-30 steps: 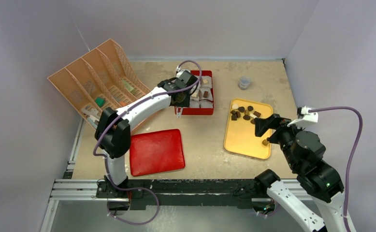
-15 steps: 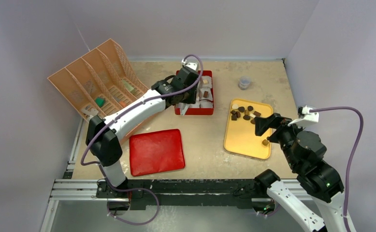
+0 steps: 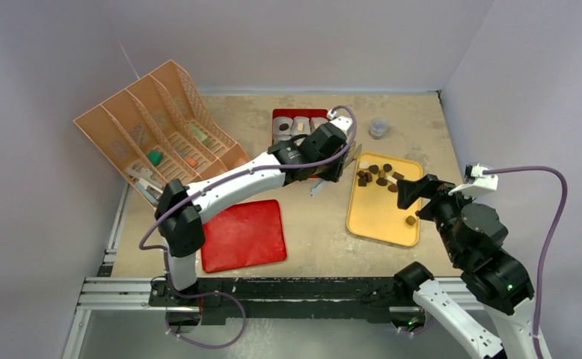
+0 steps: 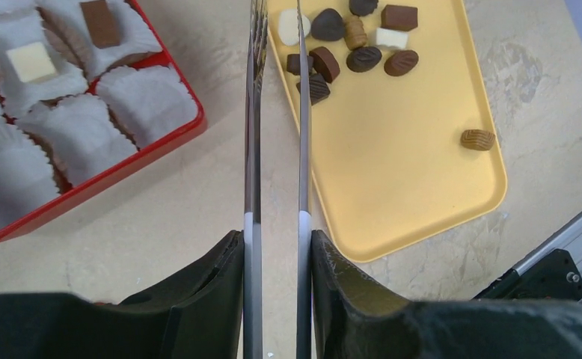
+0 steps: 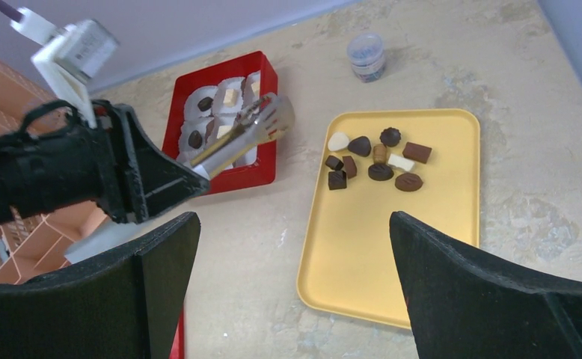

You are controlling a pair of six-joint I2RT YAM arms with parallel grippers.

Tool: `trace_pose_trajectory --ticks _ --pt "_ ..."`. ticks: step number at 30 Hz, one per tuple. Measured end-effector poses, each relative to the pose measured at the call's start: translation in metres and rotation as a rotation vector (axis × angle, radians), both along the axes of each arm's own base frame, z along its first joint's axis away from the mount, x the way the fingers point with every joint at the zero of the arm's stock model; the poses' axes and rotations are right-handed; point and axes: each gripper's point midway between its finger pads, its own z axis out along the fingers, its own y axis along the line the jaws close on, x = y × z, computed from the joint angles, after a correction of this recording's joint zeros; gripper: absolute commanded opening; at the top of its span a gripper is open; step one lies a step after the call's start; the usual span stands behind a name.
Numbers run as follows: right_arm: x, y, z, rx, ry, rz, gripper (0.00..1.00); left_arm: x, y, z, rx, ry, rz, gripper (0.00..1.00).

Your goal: Pack the chocolate

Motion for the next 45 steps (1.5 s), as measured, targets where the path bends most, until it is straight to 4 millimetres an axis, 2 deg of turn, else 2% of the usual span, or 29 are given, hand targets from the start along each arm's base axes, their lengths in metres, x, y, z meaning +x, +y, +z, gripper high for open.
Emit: trace_pose_trajectory --ticks 8,12,19,24,33,45 --pt "-0.002 -0.005 0.005 0.000 -0.015 -0.021 0.99 -0.016 -0.026 -0.051 0.047 0.084 -0.045 0.33" --pt "-0.003 -0.006 0.005 0.003 -0.019 -0.022 0.99 -0.025 -0.033 -0.065 0.056 0.119 -0.052 0.33" --pt "-0.003 -0.006 0.004 0.002 -0.016 -0.022 0.99 -0.037 -0.045 -0.068 0.030 0.138 -0.069 0.35" --pt "-0.004 -0.007 0.004 0.003 -0.017 -0.022 0.99 -0.039 -0.049 -0.071 0.027 0.137 -0.076 0.35" --pt "-0.007 -0.008 0.005 0.007 -0.025 -0.023 0.99 -0.036 -0.049 -0.102 0.085 0.157 -0.064 0.35" --pt "-0.007 -0.009 0.005 0.007 -0.025 -0.025 0.99 -0.032 -0.046 -0.102 0.104 0.127 -0.039 0.37"
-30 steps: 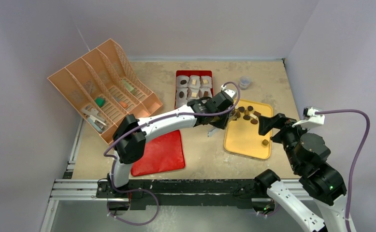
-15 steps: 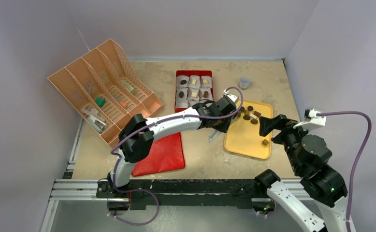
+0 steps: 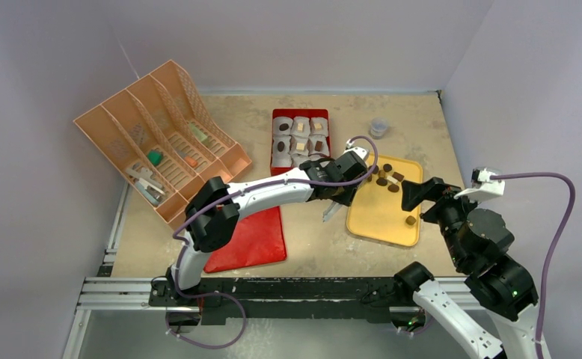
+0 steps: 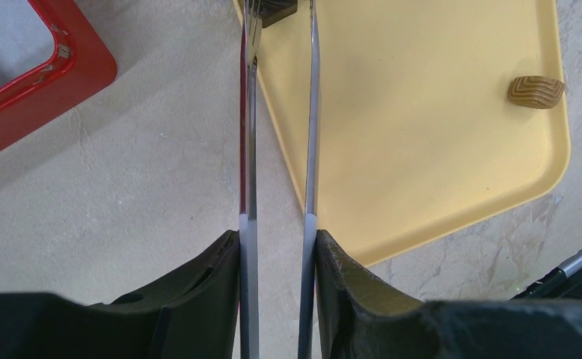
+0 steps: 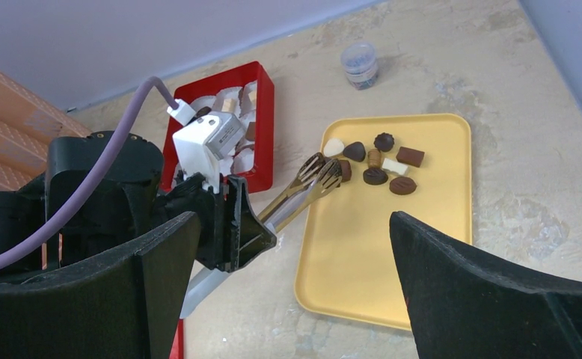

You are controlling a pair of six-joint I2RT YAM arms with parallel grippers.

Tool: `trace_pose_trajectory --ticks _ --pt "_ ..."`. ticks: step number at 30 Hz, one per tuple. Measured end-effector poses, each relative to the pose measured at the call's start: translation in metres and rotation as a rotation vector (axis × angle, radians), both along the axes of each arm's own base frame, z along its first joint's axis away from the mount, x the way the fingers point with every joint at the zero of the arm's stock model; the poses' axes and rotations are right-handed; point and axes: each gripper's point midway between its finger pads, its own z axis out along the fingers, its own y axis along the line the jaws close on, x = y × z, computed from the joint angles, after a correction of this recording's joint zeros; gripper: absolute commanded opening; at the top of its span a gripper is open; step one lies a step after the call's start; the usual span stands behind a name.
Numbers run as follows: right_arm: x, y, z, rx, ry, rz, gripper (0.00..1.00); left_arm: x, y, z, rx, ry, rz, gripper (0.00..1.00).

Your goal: Pack the chocolate

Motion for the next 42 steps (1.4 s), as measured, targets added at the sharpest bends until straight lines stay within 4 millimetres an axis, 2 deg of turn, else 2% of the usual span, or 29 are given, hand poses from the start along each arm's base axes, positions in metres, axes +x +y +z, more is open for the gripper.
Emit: trace_pose_trajectory --ticks 11,25,36,42 --pt "0.000 0.000 0.000 -0.001 0.000 0.000 0.99 -0.003 -0.003 0.000 -0.010 0.008 -0.013 0.37" --pt "0.000 0.000 0.000 0.000 0.000 0.000 0.99 -0.031 -0.025 0.002 -0.072 0.072 -0.085 0.37" --pt "0.000 0.000 0.000 0.001 0.000 0.001 0.99 -0.010 -0.008 0.013 -0.020 -0.035 0.005 0.38" --pt "0.000 0.000 0.000 0.001 0.000 0.000 0.99 -0.004 0.000 0.012 0.019 -0.065 0.023 0.38"
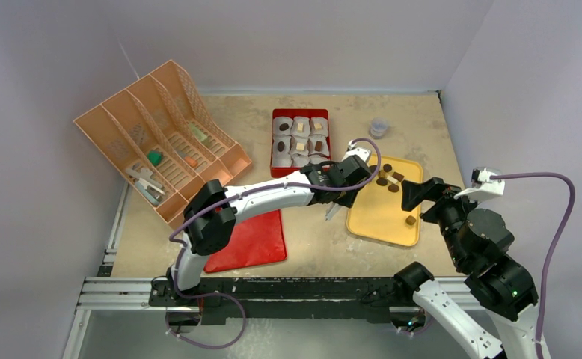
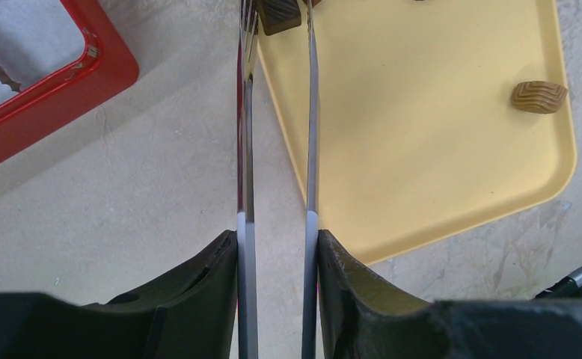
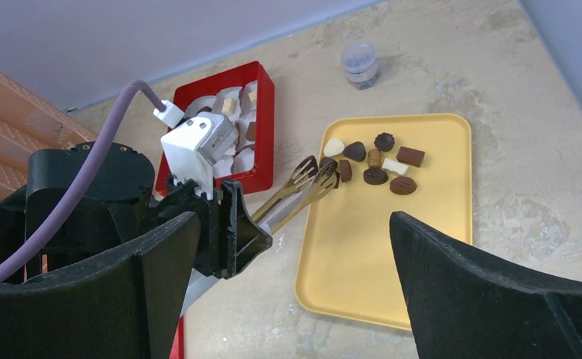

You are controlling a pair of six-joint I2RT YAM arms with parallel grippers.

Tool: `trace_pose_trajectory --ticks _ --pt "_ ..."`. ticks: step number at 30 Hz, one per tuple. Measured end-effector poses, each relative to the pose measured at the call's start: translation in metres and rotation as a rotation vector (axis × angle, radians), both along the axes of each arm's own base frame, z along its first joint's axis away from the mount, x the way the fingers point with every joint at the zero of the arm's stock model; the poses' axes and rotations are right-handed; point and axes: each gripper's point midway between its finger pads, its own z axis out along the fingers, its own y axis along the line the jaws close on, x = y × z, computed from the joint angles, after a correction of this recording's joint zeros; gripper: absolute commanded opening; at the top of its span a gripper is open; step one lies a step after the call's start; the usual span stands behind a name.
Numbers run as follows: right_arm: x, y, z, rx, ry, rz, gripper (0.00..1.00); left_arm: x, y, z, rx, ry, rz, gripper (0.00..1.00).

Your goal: Pack the chocolate

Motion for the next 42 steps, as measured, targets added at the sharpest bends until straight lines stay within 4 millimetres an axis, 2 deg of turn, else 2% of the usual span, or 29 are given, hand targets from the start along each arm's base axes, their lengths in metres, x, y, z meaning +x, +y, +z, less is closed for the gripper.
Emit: trace_pose_trajectory --ticks 9,16,30,42 --pt "0.000 0.000 0.000 0.000 0.000 0.000 0.99 0.002 0.004 0.000 0.027 -0.015 -0.004 0.39" --pt "0.000 0.000 0.000 0.000 0.000 0.000 0.99 0.000 0.000 -0.001 0.021 -0.003 -0.027 0.39" --pt "0.000 0.000 0.000 -0.001 0.000 0.000 0.99 -0.002 -0.005 -0.024 0.051 0.034 -0.042 0.40" --pt "0.000 0.000 0.000 0.000 0.000 0.000 0.99 0.004 -0.012 -0.024 0.053 0.022 -0.033 0.40"
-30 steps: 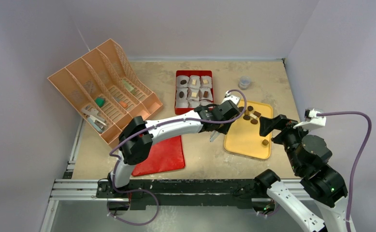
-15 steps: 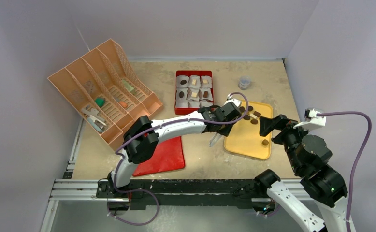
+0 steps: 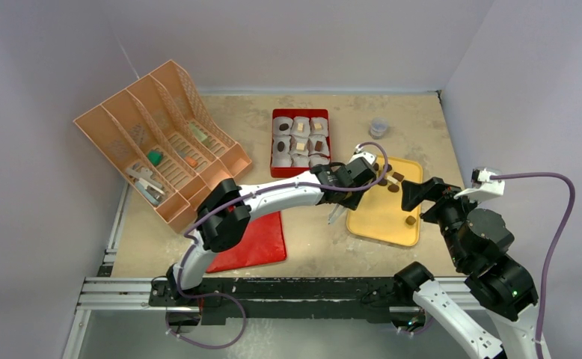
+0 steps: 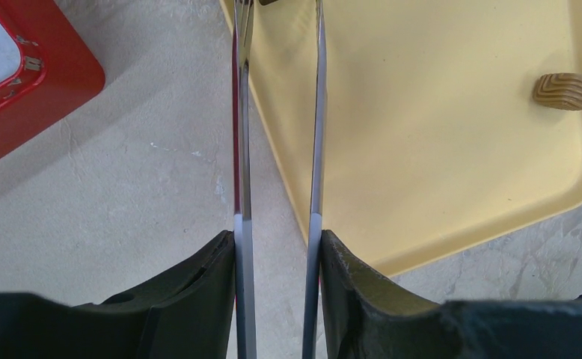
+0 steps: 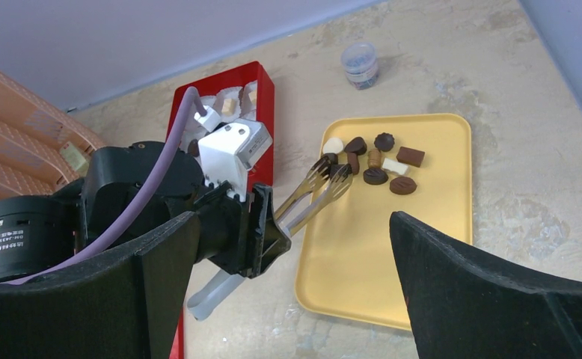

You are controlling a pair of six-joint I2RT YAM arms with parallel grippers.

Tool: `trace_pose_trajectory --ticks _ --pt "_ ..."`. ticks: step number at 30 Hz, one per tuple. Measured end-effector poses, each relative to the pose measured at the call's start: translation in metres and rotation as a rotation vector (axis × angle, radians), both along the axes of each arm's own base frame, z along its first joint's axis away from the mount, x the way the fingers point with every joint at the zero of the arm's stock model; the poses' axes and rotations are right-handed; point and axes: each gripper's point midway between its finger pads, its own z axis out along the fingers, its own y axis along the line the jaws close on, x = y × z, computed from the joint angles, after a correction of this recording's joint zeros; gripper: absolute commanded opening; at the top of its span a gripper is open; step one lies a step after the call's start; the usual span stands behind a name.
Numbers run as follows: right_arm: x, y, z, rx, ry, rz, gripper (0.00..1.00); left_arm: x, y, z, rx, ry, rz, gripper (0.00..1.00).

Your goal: Pack the chocolate

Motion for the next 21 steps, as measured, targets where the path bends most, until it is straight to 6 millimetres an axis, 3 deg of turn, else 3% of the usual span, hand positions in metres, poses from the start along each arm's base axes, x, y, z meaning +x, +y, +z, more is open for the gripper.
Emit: trace_pose_trajectory --ticks 15,21 --pt "0.001 0.000 -0.002 -0.002 0.005 0.000 0.99 0.001 0.001 -0.004 0.012 -0.004 0.004 0.25" --pt "0.002 0.001 -0.005 0.001 0.012 -0.001 0.99 -0.006 0.013 -0.003 0.019 0.006 0.004 0.22"
